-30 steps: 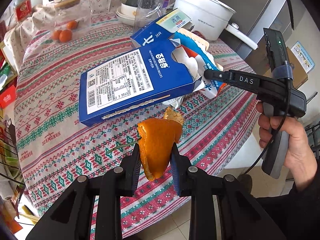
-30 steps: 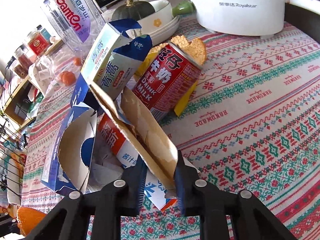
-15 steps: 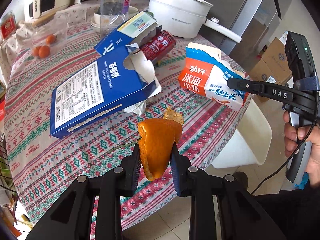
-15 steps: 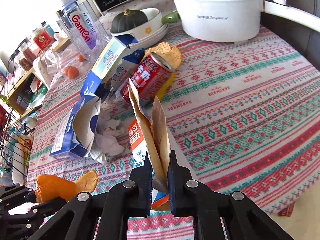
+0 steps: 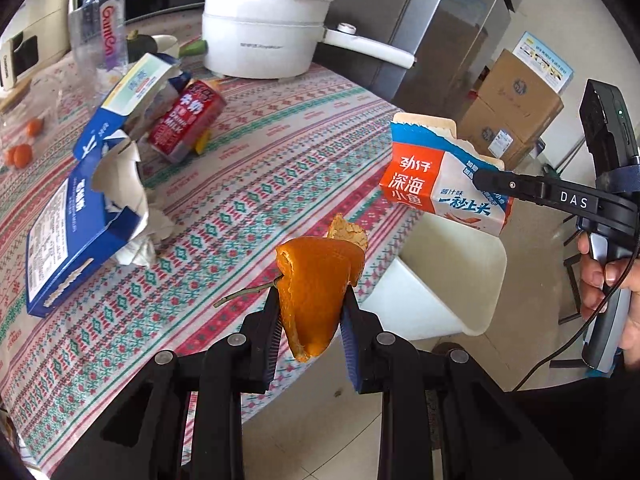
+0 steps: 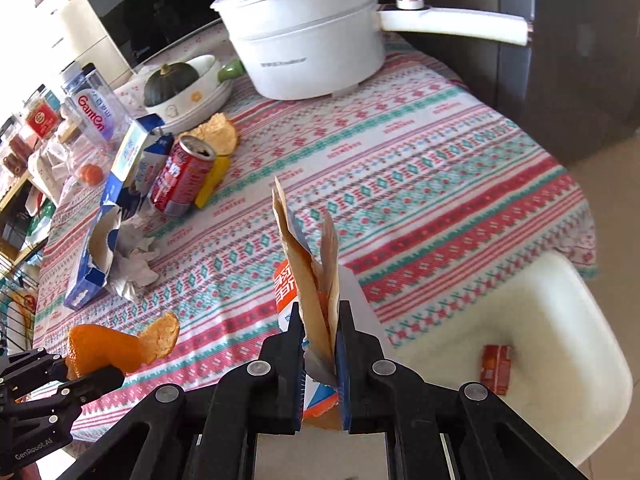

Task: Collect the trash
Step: 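Drop the orange peel and paper bag into the white bin with both tools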

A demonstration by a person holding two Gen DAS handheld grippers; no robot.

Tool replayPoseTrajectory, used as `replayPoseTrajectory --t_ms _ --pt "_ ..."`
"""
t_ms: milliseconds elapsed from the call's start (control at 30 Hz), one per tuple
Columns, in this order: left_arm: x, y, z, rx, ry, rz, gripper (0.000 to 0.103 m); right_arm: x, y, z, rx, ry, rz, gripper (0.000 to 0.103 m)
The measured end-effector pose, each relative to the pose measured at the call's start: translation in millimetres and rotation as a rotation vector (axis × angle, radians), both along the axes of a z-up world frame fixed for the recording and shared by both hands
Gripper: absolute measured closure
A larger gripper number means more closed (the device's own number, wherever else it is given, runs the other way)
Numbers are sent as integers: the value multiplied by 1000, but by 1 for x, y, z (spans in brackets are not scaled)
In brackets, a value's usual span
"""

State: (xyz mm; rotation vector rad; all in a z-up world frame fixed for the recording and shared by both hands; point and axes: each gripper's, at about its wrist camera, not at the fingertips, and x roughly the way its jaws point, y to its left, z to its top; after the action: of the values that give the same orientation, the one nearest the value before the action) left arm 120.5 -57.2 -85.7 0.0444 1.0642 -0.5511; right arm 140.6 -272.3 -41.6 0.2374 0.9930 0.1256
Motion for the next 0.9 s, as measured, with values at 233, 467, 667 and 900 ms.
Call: replayPoseTrajectory --t_ms 233,467,667,900 --pt "-12 -57 -6 -18 -7 -91 74 -29 -54 2 -6 13 -87 92" --pt "-30 -115 -19 -17 -29 -205 74 -61 -105 -8 -32 52 -174 92" --pt "-36 -156 -35 -7 -27 -266 74 -88 -144 -21 -46 93 -236 92" --pt "-36 -187 -55 4 -35 -283 74 -107 -174 -32 -54 132 -291 92"
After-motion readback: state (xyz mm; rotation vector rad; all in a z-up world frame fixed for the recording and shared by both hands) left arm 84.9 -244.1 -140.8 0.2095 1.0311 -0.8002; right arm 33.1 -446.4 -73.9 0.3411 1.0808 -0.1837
